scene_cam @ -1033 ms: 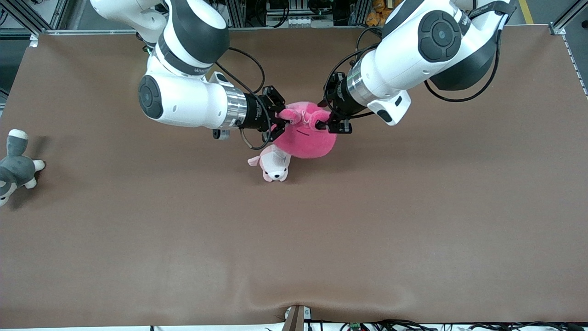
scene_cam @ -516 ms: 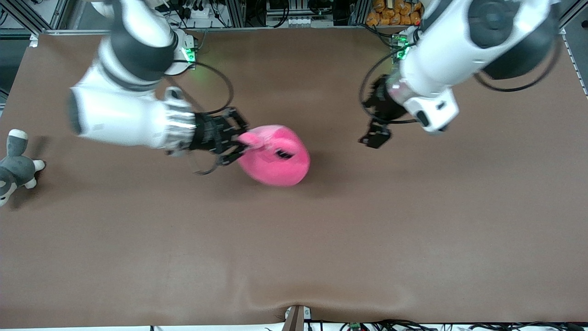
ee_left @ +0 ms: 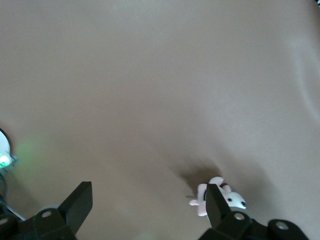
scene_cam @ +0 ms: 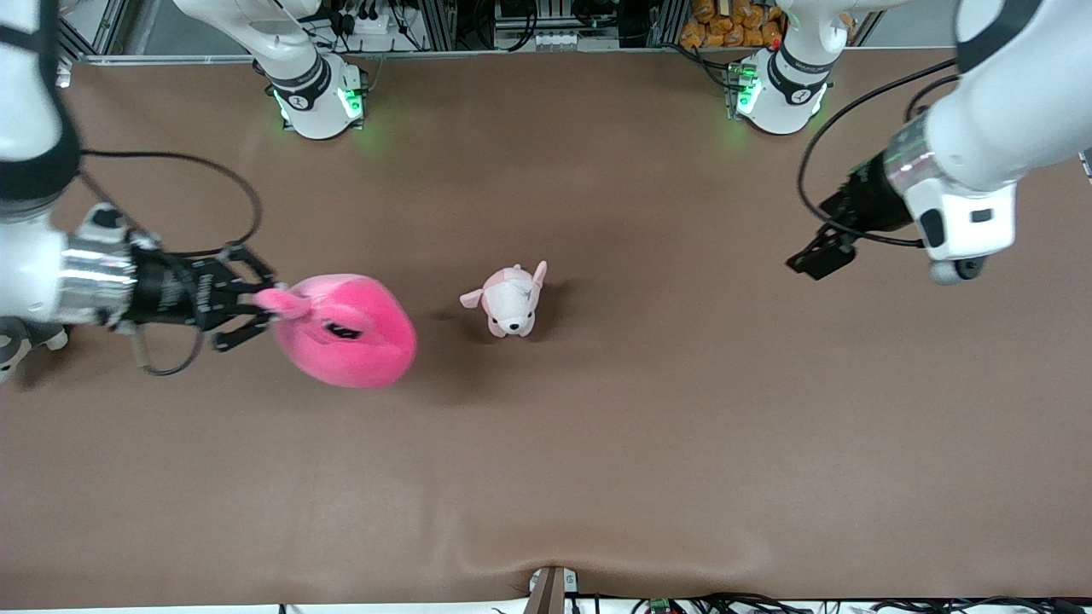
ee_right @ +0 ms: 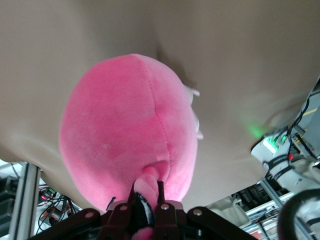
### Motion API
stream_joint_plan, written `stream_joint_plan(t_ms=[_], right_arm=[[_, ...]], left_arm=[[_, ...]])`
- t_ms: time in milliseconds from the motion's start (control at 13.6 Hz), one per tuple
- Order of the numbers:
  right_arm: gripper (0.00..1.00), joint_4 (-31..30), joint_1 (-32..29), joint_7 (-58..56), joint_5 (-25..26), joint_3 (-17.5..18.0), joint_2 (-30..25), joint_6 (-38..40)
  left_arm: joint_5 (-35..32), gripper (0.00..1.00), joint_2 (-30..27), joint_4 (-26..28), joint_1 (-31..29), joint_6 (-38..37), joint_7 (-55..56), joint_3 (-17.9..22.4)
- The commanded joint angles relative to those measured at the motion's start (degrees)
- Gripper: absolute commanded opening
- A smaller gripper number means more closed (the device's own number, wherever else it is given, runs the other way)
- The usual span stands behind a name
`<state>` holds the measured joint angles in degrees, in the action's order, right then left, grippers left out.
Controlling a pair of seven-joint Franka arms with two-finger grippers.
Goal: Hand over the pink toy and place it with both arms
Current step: 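Release the left gripper while the right gripper carries the pink plush away, then lower the pink plush beside the grey plush and open the right gripper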
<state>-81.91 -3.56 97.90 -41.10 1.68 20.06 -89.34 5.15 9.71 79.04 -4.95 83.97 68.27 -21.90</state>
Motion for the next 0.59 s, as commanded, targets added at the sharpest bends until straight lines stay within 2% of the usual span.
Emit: stream_joint_plan(t_ms=[0, 74, 221, 369, 443, 516], right_arm=[[0.00, -0.18, -8.62, -13.81, 0.49, 1.31, 3.83, 4.59], [0.00, -0.45, -11.61, -19.71, 1.27, 1.31, 5.76, 6.26], [0.00, -1.49, -15.32, -29.39, 6.87, 1.31, 9.37, 6.46], [0.00, -4.31, -17.08, -37.40, 10.32, 1.31, 10.35, 5.58], [0.00, -4.40, -18.92, -40.65, 11.38, 1.31, 12.18, 5.23], [0.00, -4.23, -20.94, -44.25, 11.82, 1.31, 14.11, 5.14]], left_arm=[[-3.73, 1.00, -2.33, 0.50, -2.78, -3.27, -11.70, -0.43], [-5.66, 1.00, -3.03, 0.50, -3.66, -4.42, -17.85, -0.43], [-7.00, 1.00, -4.00, 0.76, -6.11, -4.69, -28.15, -0.52], [-7.00, 1.00, -4.79, 1.03, -7.88, -5.48, -35.02, -0.43], [-6.91, 1.00, -6.18, 1.99, -7.19, -5.57, -38.53, 1.05], [-6.91, 1.00, -7.33, 4.17, -4.40, -4.70, -41.09, 4.55]])
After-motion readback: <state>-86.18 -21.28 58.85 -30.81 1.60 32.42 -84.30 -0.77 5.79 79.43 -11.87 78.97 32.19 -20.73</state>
